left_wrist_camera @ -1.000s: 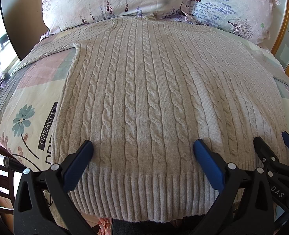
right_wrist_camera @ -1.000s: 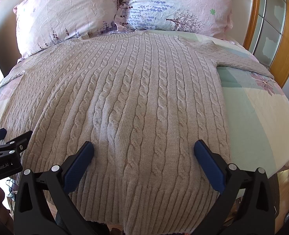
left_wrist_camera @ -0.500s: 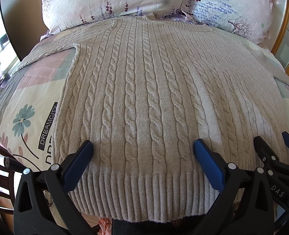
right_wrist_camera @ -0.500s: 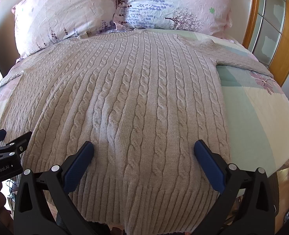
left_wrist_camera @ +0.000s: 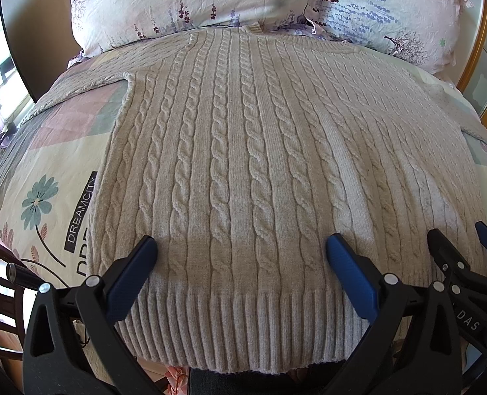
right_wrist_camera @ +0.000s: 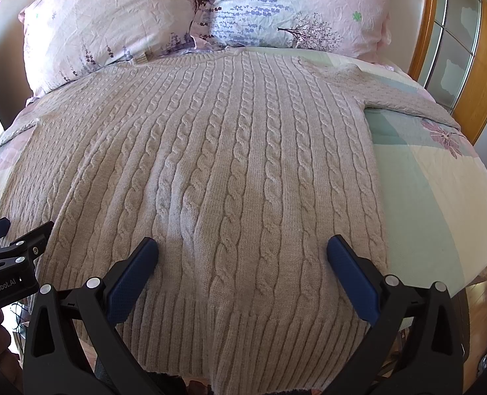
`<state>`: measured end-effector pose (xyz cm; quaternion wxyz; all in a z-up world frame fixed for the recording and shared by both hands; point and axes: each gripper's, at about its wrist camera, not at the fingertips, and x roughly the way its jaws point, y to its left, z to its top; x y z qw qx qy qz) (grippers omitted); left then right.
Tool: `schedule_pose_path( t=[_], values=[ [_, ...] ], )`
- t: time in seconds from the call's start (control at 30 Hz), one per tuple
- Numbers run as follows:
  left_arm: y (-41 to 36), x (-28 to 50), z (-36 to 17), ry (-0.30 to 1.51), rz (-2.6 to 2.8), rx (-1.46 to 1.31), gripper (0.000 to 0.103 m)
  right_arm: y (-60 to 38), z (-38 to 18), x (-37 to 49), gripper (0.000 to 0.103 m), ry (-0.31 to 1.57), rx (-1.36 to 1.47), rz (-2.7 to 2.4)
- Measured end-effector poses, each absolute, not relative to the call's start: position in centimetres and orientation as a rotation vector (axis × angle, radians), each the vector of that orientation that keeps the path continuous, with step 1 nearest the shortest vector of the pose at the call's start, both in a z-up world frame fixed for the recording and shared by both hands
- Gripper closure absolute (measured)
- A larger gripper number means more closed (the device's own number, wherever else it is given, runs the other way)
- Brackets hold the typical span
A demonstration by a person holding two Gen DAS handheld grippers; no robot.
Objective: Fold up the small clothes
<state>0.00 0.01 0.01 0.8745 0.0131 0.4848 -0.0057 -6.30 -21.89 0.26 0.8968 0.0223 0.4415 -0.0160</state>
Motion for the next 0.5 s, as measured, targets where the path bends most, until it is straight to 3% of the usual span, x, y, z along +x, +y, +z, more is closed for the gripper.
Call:
schedule_pose_path(
  t=[0.5],
  values=[
    [0.64,0.26,0.03,1.015,-0.019,0.034,0.002,-22.08,0.36,-6.46,0.001,0.908,0.023,0.015]
  ],
)
